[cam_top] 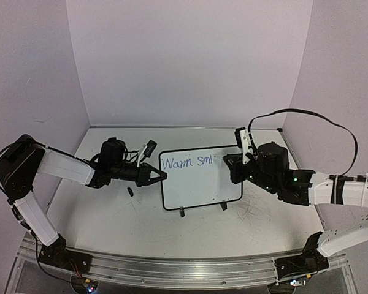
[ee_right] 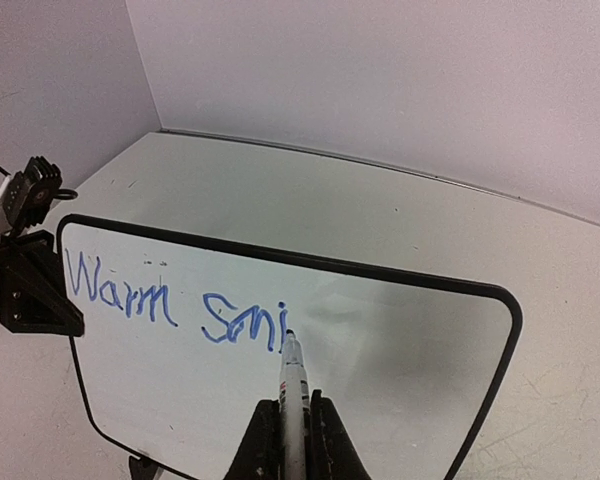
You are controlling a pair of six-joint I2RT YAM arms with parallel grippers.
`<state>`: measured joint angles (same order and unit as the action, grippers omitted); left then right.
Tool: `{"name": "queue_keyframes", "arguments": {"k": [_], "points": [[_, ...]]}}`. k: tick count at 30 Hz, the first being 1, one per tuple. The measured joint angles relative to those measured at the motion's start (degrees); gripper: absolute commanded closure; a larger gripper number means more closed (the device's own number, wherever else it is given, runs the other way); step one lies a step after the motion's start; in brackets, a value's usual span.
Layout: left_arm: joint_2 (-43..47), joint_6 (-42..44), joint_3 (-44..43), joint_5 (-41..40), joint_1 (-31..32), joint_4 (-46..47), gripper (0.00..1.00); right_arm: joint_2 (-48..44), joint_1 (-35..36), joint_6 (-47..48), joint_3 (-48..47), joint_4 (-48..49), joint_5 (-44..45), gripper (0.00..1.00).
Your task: Write a sentence on the whiteboard
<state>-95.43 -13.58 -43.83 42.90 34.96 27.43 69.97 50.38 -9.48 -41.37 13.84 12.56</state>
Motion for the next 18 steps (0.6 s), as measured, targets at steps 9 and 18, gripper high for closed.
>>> {"name": "queue_keyframes", "arguments": {"k": [9, 18], "points": [[0.21, 0.0, 0.0, -0.48, 0.15, -0.29, 1.0, 0.88, 0.01, -0.63, -0.65, -0.12, 1.88, 1.0], [0.34, 0.09, 0.0, -0.59, 0.23, -0.47, 1.0, 1.1, -0.03, -0.88, -0.68, 0.17, 3.29, 1.0]]}}
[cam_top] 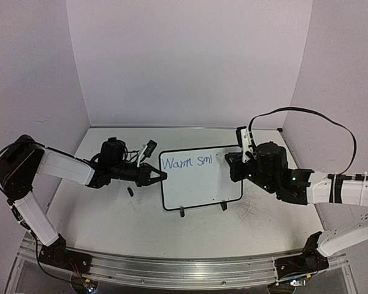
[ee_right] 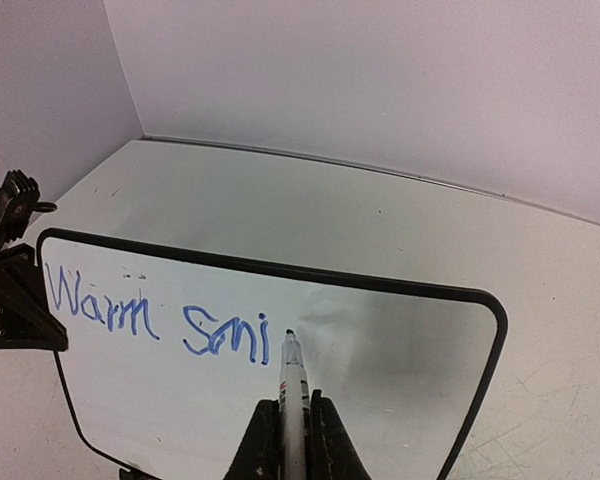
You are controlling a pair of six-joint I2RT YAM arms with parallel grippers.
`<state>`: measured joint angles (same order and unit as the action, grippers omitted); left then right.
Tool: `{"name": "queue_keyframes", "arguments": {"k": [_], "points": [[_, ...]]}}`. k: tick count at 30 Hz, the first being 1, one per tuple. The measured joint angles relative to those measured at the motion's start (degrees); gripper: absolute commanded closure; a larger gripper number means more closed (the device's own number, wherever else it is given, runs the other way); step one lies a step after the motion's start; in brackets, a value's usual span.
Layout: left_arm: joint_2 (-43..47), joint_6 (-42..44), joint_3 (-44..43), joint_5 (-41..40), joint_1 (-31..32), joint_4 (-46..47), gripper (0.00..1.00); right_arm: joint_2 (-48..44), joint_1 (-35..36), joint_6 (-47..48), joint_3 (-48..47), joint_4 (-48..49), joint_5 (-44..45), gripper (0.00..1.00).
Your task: Write a sentence on the whiteboard
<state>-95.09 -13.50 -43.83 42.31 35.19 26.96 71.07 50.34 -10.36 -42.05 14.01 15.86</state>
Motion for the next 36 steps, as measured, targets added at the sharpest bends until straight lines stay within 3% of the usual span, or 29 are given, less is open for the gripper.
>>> {"name": "queue_keyframes", "arguments": {"k": [36], "points": [[0.0, 0.07, 0.0, -0.03, 0.01, -0.11, 1.0, 4.9, -0.45, -1.84, -2.4, 2.4, 0.94, 1.0]]}}
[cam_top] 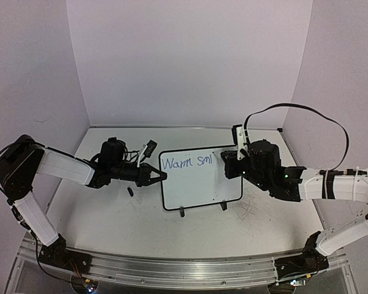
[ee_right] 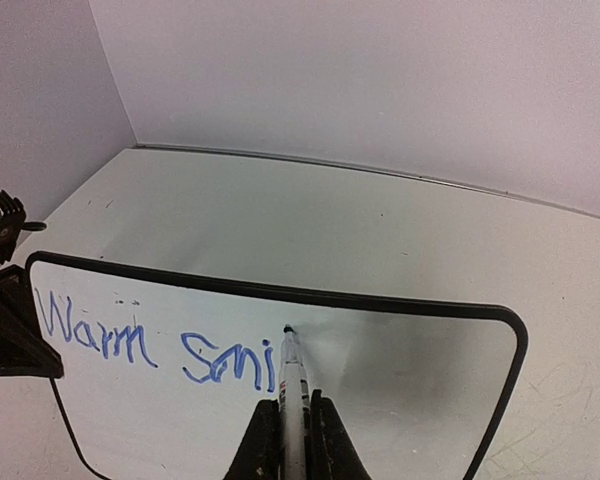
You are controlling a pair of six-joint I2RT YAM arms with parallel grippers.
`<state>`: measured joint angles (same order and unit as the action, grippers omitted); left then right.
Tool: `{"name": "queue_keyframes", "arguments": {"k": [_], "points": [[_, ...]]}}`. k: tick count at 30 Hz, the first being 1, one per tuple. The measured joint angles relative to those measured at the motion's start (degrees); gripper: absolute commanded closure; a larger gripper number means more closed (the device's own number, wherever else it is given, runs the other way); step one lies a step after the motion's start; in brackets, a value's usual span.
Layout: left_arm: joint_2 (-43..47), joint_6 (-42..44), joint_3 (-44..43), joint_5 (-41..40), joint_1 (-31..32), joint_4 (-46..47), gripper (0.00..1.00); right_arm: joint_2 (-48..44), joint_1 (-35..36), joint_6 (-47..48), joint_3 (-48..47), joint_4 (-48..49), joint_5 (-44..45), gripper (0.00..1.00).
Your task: Write a sentence on the whiteboard
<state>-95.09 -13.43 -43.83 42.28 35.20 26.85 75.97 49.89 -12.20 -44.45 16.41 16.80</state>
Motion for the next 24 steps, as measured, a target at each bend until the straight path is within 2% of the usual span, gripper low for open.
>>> {"name": "queue_keyframes", "arguments": {"k": [24], "points": [[0.2, 0.06, 0.0, -0.28, 0.07, -0.44, 1.0, -1.38, 0.02, -4.82, 3.35, -1.45, -2.65, 1.0]]}}
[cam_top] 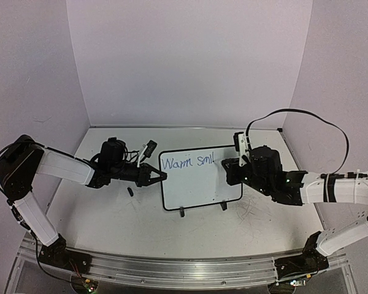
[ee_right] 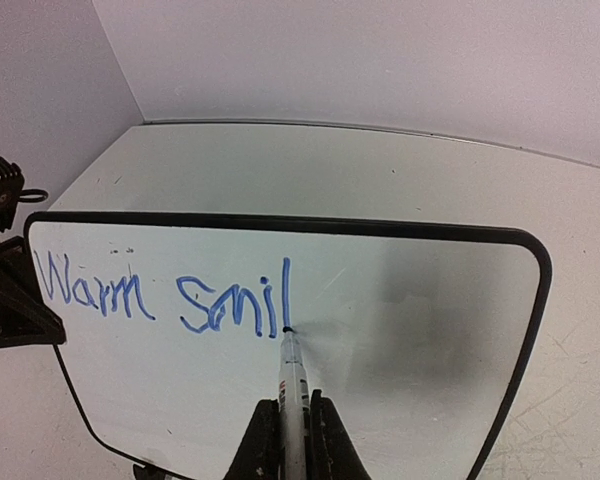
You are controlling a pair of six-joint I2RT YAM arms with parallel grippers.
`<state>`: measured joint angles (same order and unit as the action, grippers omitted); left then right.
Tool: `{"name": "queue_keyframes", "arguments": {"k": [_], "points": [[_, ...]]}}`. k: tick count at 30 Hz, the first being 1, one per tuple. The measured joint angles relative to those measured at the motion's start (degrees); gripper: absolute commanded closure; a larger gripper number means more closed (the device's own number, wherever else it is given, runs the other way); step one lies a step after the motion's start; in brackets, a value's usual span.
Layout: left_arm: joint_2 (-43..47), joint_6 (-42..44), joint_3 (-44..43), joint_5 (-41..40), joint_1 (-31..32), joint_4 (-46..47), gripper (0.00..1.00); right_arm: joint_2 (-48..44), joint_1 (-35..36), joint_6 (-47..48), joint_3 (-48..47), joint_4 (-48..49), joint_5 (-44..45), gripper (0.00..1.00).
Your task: Write a sentence on the whiteboard
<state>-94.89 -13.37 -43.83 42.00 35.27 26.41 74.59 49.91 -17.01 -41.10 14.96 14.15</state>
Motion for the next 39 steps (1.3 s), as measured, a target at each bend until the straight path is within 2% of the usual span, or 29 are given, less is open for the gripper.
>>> {"name": "queue_keyframes", "arguments": {"k": [6, 14, 23, 39], "points": [[0.0, 0.13, 0.0, -0.01, 0.02, 0.0, 1.0, -0.52, 0.0, -0.19, 0.02, -0.82, 0.03, 1.0], [0.0, 0.16, 0.0, -0.01, 0.04, 0.0, 1.0, -6.32, -0.13, 0.3, 1.35, -0.78, -0.36, 1.0], [0.13, 0.22, 0.0, -0.07, 0.04, -0.27, 1.0, -1.39, -0.76, 0.55, 1.27, 0.46, -1.02, 1.0], [0.24, 0.88, -0.02, -0.14, 0.06, -0.82, 1.0, -1.18, -1.14, 0.43, 1.27, 2.19, -1.3, 1.0]]}}
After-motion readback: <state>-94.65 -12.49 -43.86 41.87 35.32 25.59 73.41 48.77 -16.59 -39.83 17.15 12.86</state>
